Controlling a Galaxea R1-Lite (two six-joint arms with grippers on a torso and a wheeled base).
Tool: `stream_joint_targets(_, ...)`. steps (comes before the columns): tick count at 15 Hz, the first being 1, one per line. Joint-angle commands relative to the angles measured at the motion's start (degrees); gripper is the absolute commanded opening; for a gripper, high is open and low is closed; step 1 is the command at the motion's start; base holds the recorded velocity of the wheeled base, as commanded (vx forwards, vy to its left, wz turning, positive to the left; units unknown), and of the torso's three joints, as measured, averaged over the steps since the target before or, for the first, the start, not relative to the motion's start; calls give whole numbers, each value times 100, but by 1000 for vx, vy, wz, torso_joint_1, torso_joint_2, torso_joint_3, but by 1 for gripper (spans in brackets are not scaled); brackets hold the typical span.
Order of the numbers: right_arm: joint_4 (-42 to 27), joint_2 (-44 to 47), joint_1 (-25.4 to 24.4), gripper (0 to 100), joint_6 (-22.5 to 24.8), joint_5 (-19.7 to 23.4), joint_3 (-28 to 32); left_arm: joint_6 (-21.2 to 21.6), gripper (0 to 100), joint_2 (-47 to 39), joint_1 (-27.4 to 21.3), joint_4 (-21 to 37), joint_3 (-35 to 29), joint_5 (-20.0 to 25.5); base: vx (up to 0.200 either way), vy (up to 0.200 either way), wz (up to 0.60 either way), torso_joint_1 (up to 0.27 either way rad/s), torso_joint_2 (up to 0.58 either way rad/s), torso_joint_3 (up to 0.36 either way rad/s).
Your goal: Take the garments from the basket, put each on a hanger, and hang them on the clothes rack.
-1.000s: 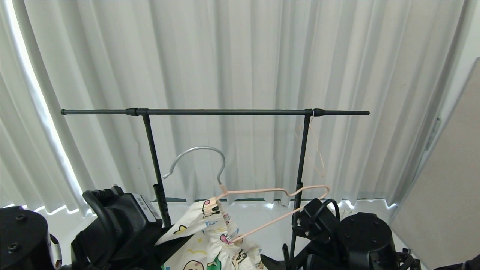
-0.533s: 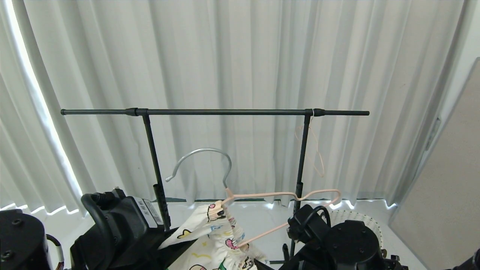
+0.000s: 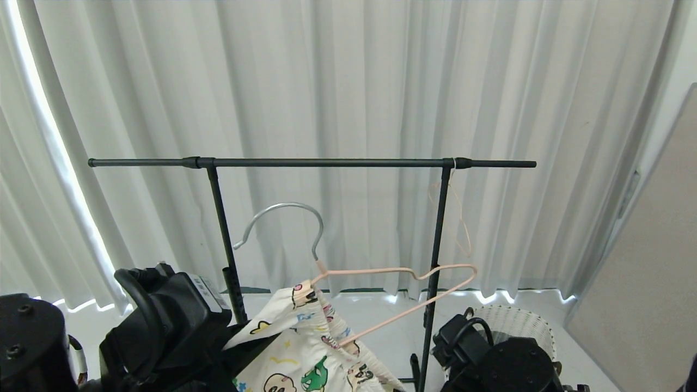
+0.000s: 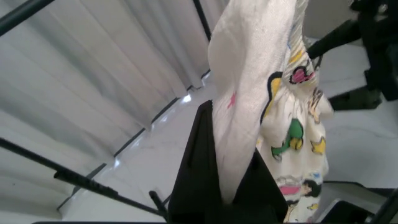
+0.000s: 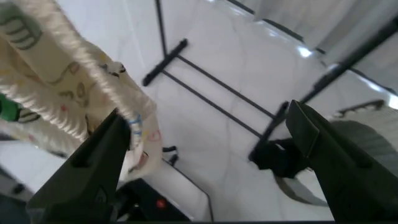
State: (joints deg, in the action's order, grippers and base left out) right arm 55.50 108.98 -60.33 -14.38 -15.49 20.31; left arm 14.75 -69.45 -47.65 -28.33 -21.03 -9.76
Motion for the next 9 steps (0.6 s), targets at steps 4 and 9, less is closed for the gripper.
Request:
stream_joint_targets(4, -4, -123, 1129, 100, 419, -314, -291, 10, 0, 133, 169, -6, 345, -157, 0, 0, 0, 0, 0, 0)
stream_joint_targets(9, -4, -290, 1428, 100, 498, -323, -291, 45, 0, 371, 169, -6, 1039, -149, 0, 0, 0, 0, 0, 0)
